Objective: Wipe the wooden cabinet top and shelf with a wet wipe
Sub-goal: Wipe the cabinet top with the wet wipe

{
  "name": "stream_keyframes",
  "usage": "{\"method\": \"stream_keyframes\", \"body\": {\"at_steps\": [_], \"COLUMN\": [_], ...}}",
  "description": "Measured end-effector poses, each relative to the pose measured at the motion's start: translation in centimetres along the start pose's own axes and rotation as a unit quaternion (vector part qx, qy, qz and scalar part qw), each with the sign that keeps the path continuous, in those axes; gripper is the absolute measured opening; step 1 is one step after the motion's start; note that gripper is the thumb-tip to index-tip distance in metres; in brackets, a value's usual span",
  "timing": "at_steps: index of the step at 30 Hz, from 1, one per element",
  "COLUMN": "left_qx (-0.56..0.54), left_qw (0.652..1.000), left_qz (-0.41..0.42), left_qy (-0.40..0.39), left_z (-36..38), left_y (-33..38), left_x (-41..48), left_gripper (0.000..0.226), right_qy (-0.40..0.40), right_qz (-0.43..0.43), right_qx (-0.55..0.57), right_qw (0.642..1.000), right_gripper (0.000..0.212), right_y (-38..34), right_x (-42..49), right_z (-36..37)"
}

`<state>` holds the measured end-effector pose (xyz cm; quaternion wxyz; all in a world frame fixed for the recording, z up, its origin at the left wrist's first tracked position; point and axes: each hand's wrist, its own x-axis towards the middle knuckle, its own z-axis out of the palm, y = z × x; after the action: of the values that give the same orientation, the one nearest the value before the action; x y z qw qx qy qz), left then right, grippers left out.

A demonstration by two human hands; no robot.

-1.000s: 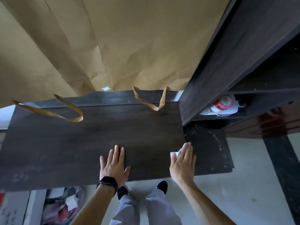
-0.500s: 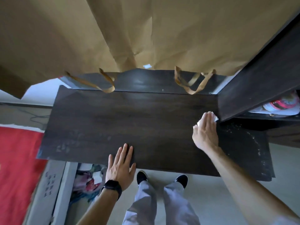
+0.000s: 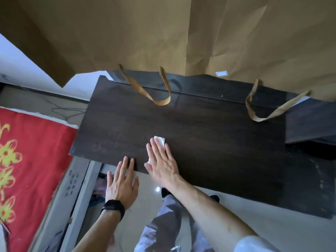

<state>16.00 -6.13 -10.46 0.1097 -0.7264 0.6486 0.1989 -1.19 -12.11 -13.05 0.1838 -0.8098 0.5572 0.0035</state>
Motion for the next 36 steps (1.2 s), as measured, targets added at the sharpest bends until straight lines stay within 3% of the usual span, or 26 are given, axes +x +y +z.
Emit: {"method": "stream_keyframes", "body": {"at_steps": [4,9,12,16,21,25,29,34,36], "left_qx": [-0.01,-0.028,-0.034,-0.051,-0.11,-0.138,-0.158,-0.298,-0.318], "left_qw": [1.0,0.999,0.999,0.999,0.981,0.965,0.967,0.916,0.913], "left_qz": [-0.005,-0.008,0.0,-0.018,-0.154,-0.22,-0.197,-0.257,-0.241], "left_qy": [-0.016,-0.028,-0.023,-0.007,0.047,0.038,0.04,0.082,0.085], "left_z": [0.1,0.3,0.2,-0.3,-2.3,-4.0,-4.8,-4.8,-4.6], "left_y": [-0.1,0.1,-0.3,-1.6,-7.0,-13.2,-17.1,-19.3,-19.9], "left_x": [-0.6,-0.7,-0.7,-0.4,2.1,4.0,5.7,7.2,7.7], "left_gripper": [0.066,0.07,0.069,0.069,0.069,0.073,0.078,0.073,0.069], "right_qy": [0.01,0.049,0.035,0.032,0.017,-0.025,-0.071,-0.094,-0.092], "right_qz": [-0.008,0.192,0.272,0.15,0.035,-0.047,-0.169,-0.307,-0.346], "right_qx": [-0.019,-0.073,-0.055,-0.043,-0.036,-0.054,-0.079,-0.125,-0.157], "right_qw": [1.0,0.978,0.96,0.987,0.999,0.997,0.98,0.939,0.92], "right_gripper": [0.067,0.072,0.078,0.083,0.085,0.081,0.075,0.066,0.064], "right_y": [2.2,12.9,14.3,8.5,-0.4,-6.2,-12.6,-20.3,-21.7], "right_x": [-4.5,-12.1,-12.8,-6.7,5.4,12.8,16.2,19.5,20.2], "right_z": [0.5,-0.8,-1.4,-0.7,-0.9,-0.9,0.8,2.9,3.6]}}
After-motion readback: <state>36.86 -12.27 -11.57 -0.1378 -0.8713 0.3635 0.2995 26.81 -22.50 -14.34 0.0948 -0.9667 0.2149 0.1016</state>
